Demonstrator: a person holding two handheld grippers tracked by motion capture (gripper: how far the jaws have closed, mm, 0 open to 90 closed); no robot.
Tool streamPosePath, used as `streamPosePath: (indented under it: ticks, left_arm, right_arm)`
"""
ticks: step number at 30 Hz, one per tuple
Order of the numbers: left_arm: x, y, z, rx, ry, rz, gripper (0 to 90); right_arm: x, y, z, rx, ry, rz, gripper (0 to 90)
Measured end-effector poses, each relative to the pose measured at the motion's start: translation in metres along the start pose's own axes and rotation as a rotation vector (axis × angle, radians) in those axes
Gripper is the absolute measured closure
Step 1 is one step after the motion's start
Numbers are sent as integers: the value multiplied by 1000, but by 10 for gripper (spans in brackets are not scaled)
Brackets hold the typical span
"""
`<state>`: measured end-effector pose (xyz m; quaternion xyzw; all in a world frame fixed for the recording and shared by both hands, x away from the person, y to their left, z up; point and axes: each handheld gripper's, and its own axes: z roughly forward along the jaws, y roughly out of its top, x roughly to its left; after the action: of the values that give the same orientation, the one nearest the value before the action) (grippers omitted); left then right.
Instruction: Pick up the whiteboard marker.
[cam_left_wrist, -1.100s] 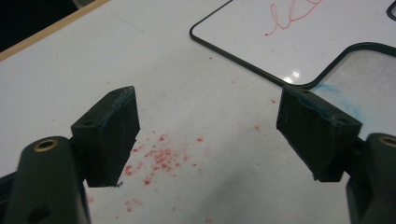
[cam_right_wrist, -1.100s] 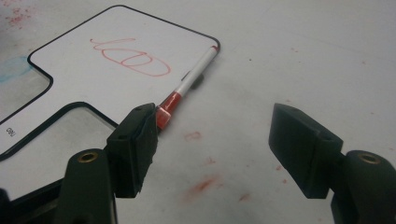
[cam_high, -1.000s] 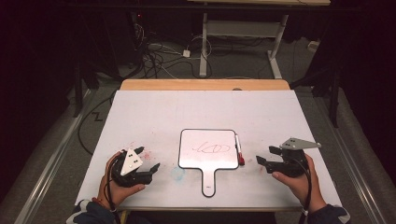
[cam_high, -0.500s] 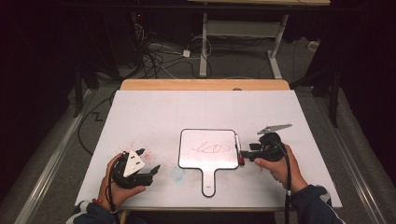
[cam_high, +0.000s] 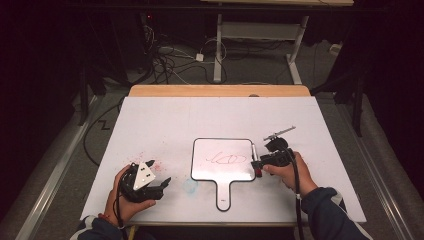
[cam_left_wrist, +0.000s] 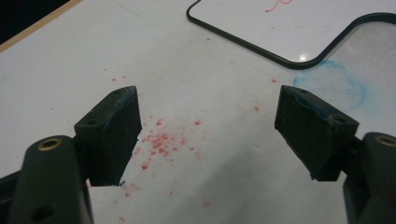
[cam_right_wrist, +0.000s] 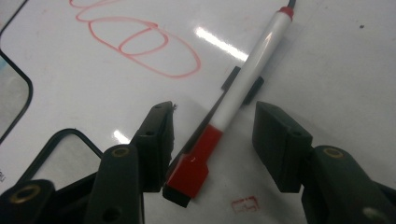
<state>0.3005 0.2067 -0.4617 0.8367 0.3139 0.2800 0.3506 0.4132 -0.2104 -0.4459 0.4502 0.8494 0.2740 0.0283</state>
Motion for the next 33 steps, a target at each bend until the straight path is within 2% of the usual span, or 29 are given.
streamPosePath:
  ticks: [6,11,15,19,22,27,33]
  left_arm:
    - [0,1,1,7,-1,5,218]
    - [-1,1,3,16,-4,10,217]
    - [-2,2,3,19,-7,16,218]
    - [-1,1,4,20,-10,14,218]
    - [-1,1,4,22,-11,12,219]
    - [-2,2,4,21,-15,8,224]
    - [-2,7,6,9,-35,-18,233]
  right_arm:
    - [-4,-1,4,5,6,26,589]
    - [0,2,6,15,-8,10,669]
    - [1,4,9,14,23,8,745]
    - [4,6,9,1,-8,-15,812]
    - [4,5,9,-7,-2,-34,818]
    - [7,4,9,-22,-27,-84,820]
    - [10,0,-2,-110,-16,-94,820]
